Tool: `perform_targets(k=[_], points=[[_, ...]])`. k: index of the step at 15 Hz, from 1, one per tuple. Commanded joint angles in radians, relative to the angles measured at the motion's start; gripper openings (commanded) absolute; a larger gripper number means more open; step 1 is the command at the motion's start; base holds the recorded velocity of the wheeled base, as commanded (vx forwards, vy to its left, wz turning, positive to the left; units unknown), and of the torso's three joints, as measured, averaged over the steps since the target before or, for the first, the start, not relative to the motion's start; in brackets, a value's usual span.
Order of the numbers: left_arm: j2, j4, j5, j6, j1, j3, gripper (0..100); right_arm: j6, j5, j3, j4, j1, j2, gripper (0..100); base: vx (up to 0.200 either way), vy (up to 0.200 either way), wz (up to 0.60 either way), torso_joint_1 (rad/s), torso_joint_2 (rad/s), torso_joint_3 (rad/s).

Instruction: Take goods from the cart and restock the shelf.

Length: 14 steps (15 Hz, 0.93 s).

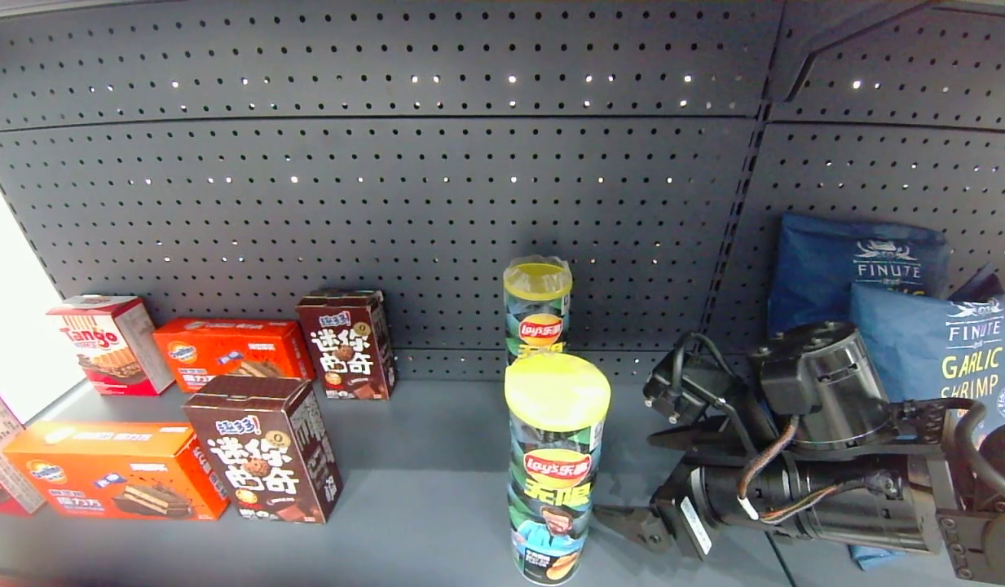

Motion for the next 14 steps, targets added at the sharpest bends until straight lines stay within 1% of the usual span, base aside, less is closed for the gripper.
perform_targets(k=[1,9,14], points=[[0.002,0.0,0.0,0.0,0.0,0.0,100,0.0,0.002,-0.003,0.0,0.001,0.01,100,0.0,0.0,0.0,0.0,0.0,0.0],[0.002,0.0,0.0,0.0,0.0,0.0,100,0.0,0.002,-0.019,-0.001,0.008,0.033,100,0.0,0.0,0.0,0.0,0.0,0.0],[0.0,0.0,0.0,-0.002,0.0,0.0,100,0.004,0.0,-0.005,-0.001,0.002,-0.016,100,0.0,0.0,0.0,0.0,0.0,0.0]])
